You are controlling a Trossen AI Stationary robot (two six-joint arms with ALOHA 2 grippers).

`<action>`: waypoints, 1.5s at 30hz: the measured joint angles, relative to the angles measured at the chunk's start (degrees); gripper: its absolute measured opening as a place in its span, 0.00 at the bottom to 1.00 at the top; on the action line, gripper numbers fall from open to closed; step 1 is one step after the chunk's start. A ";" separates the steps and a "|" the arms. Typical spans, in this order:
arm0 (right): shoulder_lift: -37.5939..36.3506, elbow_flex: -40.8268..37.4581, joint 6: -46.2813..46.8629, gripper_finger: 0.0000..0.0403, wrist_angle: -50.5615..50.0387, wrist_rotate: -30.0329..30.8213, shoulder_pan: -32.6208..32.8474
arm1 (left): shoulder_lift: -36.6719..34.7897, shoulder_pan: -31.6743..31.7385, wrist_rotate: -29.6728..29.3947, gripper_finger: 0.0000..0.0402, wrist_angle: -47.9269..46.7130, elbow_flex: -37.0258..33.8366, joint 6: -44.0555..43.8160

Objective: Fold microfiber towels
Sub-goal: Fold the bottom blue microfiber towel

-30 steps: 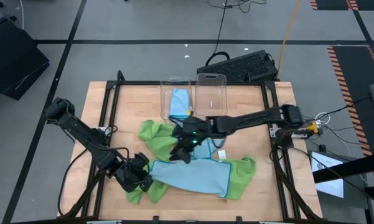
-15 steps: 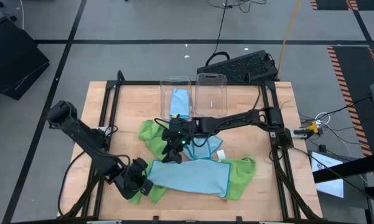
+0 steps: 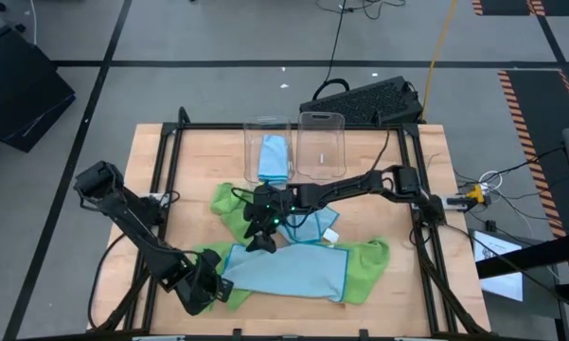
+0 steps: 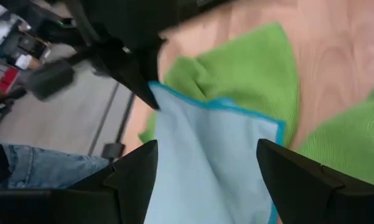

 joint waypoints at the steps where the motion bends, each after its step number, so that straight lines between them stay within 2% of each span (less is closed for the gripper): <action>1: 0.78 0.00 -0.02 0.66 0.04 0.00 0.00 | 0.00 0.01 -0.03 0.01 -0.20 -0.01 -0.05; 5: 3.66 -0.02 -0.09 0.66 1.28 -0.28 0.00 | -0.06 0.18 -0.63 0.02 -0.12 -0.02 -0.14; 11: 7.54 0.17 -1.10 0.66 9.98 -2.09 -0.02 | -0.06 0.17 -1.08 0.01 0.11 -0.02 0.27; 17: 12.33 6.20 -6.00 0.66 10.15 0.13 -0.11 | -0.08 0.20 -1.10 0.01 1.38 -0.02 1.19; 23: 15.39 8.74 -5.12 0.66 8.95 2.83 -0.47 | -0.08 0.22 -0.38 0.01 2.85 -0.02 2.43; 26: 16.06 8.74 -6.08 0.63 8.28 -0.17 -0.95 | -0.08 0.22 -0.19 0.01 2.46 -0.02 2.66; 29: 16.57 8.79 -8.98 0.57 7.02 -1.88 -0.86 | -0.08 0.37 -0.18 0.02 2.17 -0.02 3.78; 34: 16.57 8.17 -11.30 0.45 6.63 0.11 -0.06 | -0.10 0.59 -0.30 0.01 2.43 -0.02 4.81; 45: 16.15 8.00 -10.45 0.03 6.12 1.88 1.25 | -0.10 0.59 -1.04 0.02 2.02 -0.02 5.12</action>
